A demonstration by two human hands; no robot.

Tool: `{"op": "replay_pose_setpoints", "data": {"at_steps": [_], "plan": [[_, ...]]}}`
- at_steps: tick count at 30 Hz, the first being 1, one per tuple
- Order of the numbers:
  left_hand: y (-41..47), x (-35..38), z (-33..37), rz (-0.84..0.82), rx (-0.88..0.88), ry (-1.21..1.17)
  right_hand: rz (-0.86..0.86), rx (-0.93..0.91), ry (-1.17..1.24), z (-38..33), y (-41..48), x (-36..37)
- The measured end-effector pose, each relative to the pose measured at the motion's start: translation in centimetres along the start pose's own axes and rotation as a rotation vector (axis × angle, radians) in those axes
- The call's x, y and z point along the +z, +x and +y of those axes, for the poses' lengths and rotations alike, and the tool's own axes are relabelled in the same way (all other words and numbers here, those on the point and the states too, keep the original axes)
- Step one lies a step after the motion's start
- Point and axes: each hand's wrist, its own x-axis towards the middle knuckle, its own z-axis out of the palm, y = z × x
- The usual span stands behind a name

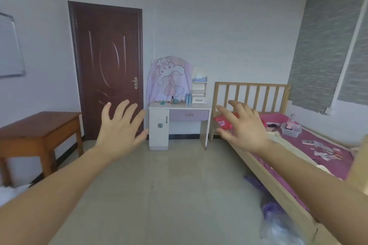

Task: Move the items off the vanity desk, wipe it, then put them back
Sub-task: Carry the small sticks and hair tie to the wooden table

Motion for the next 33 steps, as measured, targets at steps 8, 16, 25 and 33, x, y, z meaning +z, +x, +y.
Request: {"op": "replay_pose_setpoints", "data": {"at_steps": [8, 16, 25, 33], "plan": [[6.6, 5.8, 7.3, 0.061, 0.052, 0.038, 0.030, -0.047, -0.064, 8.1, -0.2, 5.9], [13.1, 11.8, 14.6, 0.091, 0.129, 0.072, 0.040, -0.155, -0.045, 15.6, 0.8, 13.1], [17.5, 19.8, 13.0, -0.045, 0.121, 0.160, 0.068, -0.213, 0.029, 18.2, 6.5, 24.0], [24.1, 29.0, 8.9, -0.046, -0.031, 0.098, 0.106, -0.282, -0.018, 21.1, 16.4, 32.1]]}}
